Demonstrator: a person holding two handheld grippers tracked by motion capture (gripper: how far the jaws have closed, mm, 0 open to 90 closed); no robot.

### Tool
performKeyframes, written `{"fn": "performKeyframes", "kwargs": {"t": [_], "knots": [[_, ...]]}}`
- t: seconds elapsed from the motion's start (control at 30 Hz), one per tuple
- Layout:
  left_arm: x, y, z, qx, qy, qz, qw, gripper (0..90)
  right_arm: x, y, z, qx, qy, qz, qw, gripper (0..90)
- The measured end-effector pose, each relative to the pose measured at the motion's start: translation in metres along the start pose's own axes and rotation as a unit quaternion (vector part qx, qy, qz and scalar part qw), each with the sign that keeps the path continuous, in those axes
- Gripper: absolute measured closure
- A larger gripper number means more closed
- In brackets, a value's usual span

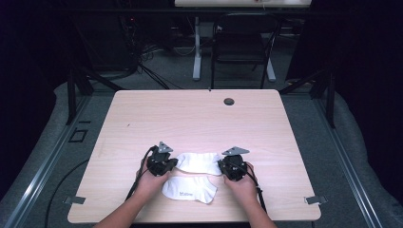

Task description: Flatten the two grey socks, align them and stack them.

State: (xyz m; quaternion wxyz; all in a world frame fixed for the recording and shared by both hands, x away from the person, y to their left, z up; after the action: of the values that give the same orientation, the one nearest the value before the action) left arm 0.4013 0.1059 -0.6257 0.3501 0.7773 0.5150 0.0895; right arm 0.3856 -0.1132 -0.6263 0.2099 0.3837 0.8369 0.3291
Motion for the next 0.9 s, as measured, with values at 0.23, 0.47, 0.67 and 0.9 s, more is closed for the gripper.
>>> {"fn": "performKeyframes", "kwargs": {"t": [0.23,0.47,0.67,0.9], "knots": [[0.002,-0.002,-0.002,-0.001,-0.002,-0.003,1.0000,88.4,-0.004,-0.004,-0.002,-0.001,0.001,0.017,0.9999,86.5],[0.006,-0.003,-0.006,-0.001,-0.003,-0.013,0.9999,84.7,0.001,-0.004,-0.003,-0.001,0.014,0.017,0.9998,85.5],[0.005,-0.001,-0.010,-0.010,-0.014,-0.021,0.9996,77.9,0.003,0.002,-0.009,-0.018,0.018,0.024,0.9994,83.6],[0.010,0.004,-0.008,-0.024,-0.010,-0.027,0.9993,67.2,-0.002,0.007,-0.011,-0.031,-0.005,0.018,0.9993,69.8]]}}
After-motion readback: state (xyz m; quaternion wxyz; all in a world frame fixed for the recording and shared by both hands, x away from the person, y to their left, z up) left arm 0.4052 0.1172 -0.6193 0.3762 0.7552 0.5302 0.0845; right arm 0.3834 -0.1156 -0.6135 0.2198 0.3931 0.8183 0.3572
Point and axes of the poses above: each handheld gripper's, and its own axes: z roughly forward along the jaws, y roughly out of its top, x roughly to its left, the point moved 7 cm from there along z, roughly forward along the jaws, and after that the axes turned 14 degrees about -z, right-handed, at the moved point
